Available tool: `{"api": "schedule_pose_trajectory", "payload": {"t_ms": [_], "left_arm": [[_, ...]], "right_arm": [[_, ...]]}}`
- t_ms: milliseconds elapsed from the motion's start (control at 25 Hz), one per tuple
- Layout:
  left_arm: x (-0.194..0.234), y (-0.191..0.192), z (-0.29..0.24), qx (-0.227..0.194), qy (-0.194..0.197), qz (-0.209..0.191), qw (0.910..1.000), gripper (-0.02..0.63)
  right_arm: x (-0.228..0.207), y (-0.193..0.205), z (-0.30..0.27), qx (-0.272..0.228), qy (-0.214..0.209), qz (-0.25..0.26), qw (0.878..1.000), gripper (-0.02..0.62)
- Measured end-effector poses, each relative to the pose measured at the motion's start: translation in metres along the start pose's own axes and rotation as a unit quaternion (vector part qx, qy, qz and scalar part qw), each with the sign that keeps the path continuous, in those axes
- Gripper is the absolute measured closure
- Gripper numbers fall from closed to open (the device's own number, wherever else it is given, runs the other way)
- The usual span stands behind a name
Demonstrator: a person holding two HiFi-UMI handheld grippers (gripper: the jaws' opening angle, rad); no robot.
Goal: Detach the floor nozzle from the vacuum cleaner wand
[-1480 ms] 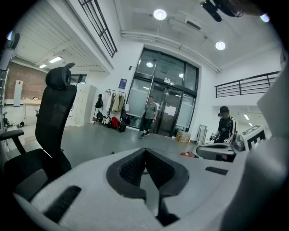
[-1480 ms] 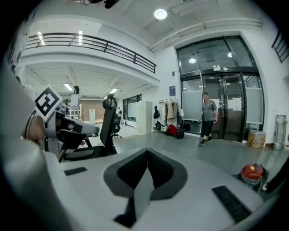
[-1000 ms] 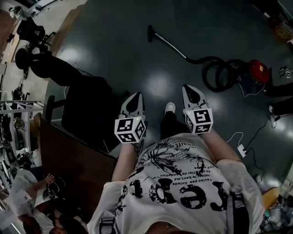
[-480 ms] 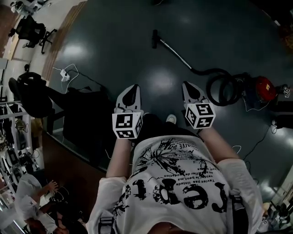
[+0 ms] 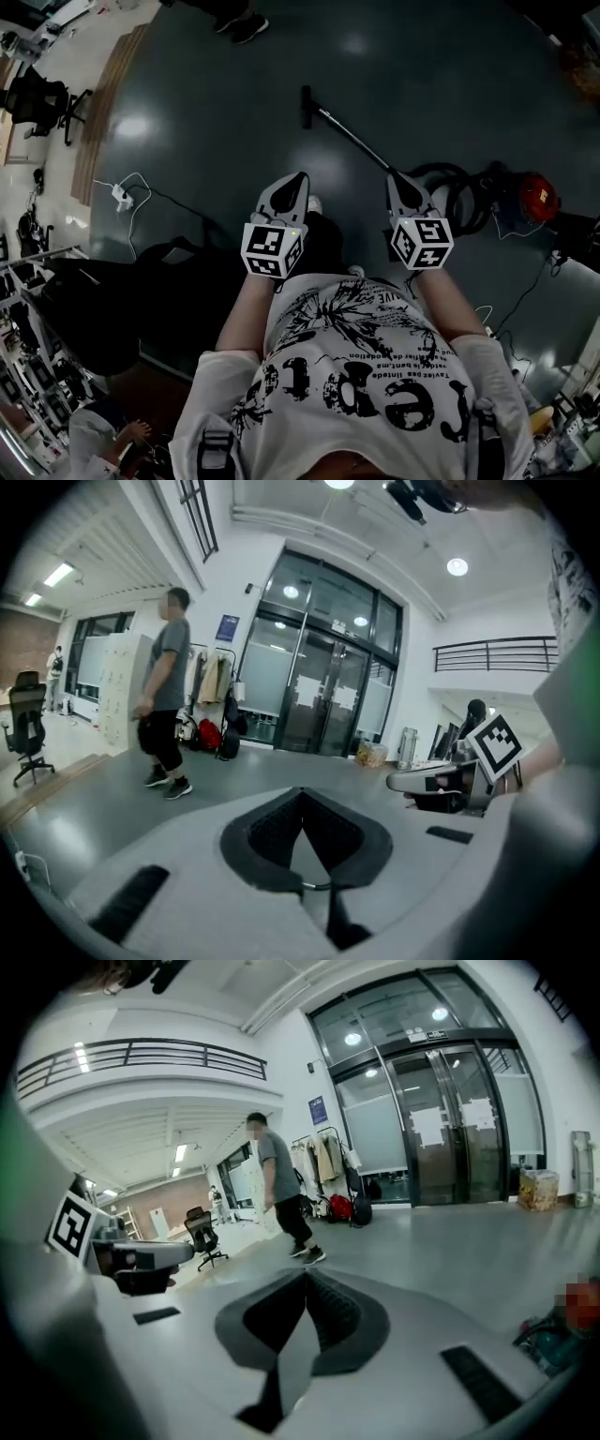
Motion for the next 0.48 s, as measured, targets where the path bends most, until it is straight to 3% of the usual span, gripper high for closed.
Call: {"api": "schedule_pose_trajectory", "payload": {"t_ms": [120,240,480], "left_arm": [[0.051,-0.023,-0.047,0.02,0.016,-0.013,0.9996,0.602],[0.094,-0.031,-0.084,0.041,0.026,0.007,0.9988,0.601],[0.144,-0.023,-0.139,0.089,-0.002,0.036,0.9953,0.603]], "right_arm": [[0.001,-0.031,-0.053,-0.003,0.006,-0.003,1.0,0.592],[0.002,-0.053,-0.101,-0.007,0.008,0.008,1.0,0.592],[-0.014,-0.064,-0.173,0.007,-0.003,0.011,1.0,0.592]]}}
Point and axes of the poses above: the fingertips, and each gripper's own axes: z backward along the fingers, x to its left, y out of its underside, the point moved 3 cm from there along z, backward along the fingers, and after that the axes turned 3 degrees about -x, right-handed, at the moved point
